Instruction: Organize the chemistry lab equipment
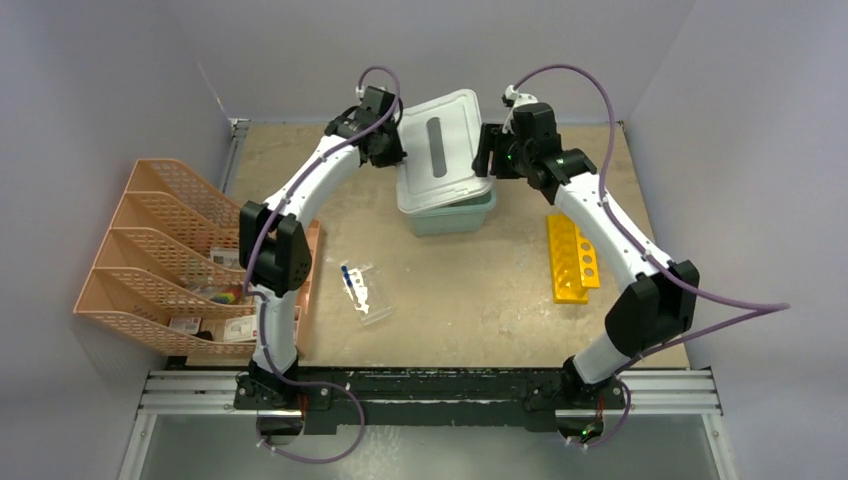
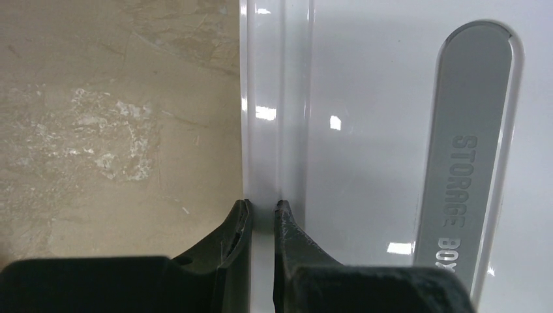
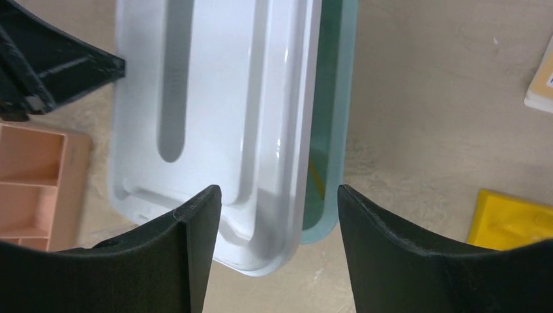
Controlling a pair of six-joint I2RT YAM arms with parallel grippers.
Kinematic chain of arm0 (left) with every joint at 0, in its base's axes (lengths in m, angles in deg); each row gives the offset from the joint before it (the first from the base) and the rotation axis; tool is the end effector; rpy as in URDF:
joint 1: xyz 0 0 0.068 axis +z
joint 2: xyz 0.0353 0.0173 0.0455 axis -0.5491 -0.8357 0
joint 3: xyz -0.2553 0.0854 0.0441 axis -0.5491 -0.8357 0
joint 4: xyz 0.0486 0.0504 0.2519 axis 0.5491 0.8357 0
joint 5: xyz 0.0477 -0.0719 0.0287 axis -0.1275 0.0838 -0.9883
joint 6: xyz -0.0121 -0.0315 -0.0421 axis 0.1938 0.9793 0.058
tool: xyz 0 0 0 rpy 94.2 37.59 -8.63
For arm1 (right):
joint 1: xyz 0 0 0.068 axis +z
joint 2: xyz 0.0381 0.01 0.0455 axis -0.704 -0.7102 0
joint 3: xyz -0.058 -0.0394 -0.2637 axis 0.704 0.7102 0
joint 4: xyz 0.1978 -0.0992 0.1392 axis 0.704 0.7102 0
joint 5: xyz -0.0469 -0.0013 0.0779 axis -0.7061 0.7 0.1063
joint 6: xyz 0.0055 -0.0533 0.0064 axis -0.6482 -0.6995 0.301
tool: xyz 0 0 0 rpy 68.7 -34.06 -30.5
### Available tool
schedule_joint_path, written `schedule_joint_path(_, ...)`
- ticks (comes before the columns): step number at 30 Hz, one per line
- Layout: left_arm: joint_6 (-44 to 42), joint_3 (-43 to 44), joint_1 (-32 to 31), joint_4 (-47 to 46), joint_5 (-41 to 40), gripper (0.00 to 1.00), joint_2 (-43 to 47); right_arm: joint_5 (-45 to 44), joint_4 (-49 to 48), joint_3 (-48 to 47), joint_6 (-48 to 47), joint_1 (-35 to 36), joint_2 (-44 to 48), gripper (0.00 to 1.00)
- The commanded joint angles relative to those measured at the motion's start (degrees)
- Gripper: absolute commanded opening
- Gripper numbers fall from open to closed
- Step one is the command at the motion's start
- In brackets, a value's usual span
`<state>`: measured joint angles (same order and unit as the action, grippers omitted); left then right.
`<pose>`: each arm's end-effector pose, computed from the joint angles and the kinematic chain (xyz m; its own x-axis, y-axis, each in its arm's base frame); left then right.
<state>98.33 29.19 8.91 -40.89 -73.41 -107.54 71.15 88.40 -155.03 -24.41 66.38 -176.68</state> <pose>0.4254 -0.1891 0.3075 -0.7327 -0.3383 -0.5905 -0.1292 0.9210 -0.3674 0.3381 0.1332 0.3810 -0.4978 0.1341 -0.8569 -0.2072 0.9410 0.2676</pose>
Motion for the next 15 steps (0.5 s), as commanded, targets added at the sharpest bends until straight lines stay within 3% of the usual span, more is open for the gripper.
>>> schedule_joint_path(1, -0.99, 6.58, -0.24, 1.77, -3.73, 0.0, -1.77, -3.12, -2.34, 0.79, 0.27, -1.1, -1.62, 0.65)
schedule_joint_path(5, -1.19, 5.62, -0.64, 1.2, -1.13, 0.0, -1.54, -4.22, -2.36, 2.15, 0.49, -1.87, -3.5, 0.59)
schedule_joint_path(10, -1.5, 5.38, -0.65, -0.58, 3.71, 0.15, -1.41, -4.4, -2.3, 3.57, 0.23, -2.13, -5.11, 0.47)
schedule_joint_path(15, -1.09, 5.46, -0.65, -3.26, 9.51, 0.29, -1.61, -7.09, -1.39, 4.74, 1.05, -2.18, -5.36, 0.42)
